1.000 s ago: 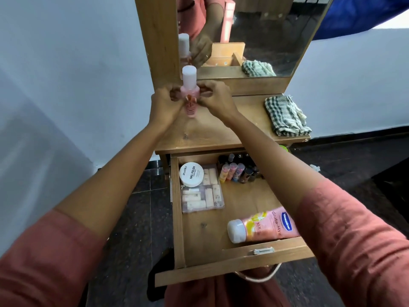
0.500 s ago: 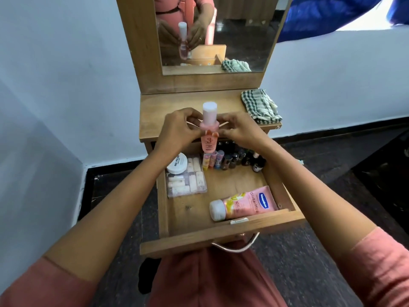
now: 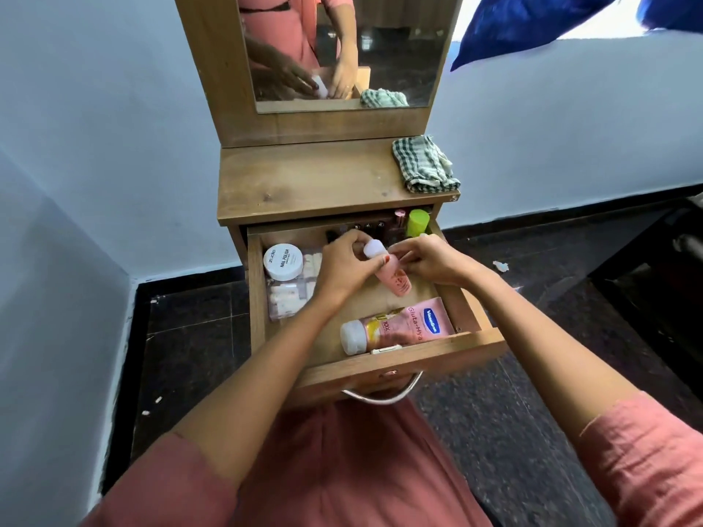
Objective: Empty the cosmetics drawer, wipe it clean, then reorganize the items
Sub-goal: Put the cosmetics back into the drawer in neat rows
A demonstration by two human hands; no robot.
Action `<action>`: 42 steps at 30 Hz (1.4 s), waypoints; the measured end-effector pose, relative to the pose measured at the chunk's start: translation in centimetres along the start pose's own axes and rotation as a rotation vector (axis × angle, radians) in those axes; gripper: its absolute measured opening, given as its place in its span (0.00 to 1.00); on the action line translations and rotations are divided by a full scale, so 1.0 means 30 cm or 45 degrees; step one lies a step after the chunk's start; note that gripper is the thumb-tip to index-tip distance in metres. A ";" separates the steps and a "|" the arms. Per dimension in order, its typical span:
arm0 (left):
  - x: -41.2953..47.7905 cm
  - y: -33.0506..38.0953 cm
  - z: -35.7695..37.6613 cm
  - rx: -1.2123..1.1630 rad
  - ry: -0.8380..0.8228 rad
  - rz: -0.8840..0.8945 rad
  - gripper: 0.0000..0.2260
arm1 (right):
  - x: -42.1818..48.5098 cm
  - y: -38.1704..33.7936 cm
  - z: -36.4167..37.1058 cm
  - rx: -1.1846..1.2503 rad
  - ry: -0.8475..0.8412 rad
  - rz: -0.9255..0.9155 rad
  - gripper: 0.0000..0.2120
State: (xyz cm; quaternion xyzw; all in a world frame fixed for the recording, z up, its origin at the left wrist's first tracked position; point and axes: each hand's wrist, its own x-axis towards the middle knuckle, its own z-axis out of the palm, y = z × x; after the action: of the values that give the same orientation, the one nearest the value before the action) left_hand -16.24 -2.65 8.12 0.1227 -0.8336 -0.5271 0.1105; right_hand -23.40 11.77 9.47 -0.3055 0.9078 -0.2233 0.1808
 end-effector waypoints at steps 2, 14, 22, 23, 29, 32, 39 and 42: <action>-0.007 -0.019 0.039 -0.049 0.022 -0.103 0.11 | -0.011 0.028 0.020 0.009 -0.005 0.036 0.19; -0.027 -0.080 0.131 -0.161 -0.193 -0.527 0.09 | -0.033 0.111 0.069 -0.336 -0.124 0.072 0.22; -0.036 -0.102 0.135 0.162 -0.251 -0.400 0.09 | -0.035 0.113 0.084 -0.537 -0.200 0.121 0.21; -0.038 -0.102 0.134 0.166 -0.258 -0.398 0.09 | -0.035 0.114 0.083 -0.534 -0.207 0.127 0.20; -0.034 -0.118 0.131 0.228 -0.280 -0.352 0.09 | -0.026 0.118 0.090 -0.593 -0.261 0.153 0.19; -0.036 -0.122 0.131 0.259 -0.296 -0.360 0.09 | -0.028 0.119 0.100 -0.583 -0.266 0.161 0.19; -0.057 -0.084 0.130 0.448 -0.284 -0.254 0.08 | -0.045 0.123 0.104 -0.442 -0.192 0.147 0.22; -0.078 -0.050 0.110 0.487 -0.250 -0.128 0.08 | -0.070 0.107 0.088 -0.252 0.004 0.072 0.22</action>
State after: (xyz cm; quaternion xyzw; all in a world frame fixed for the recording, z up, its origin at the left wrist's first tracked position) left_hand -14.94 0.29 5.24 0.1308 -0.9180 -0.3737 -0.0229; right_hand -22.14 14.61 6.02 -0.2957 0.9340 -0.1279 0.1545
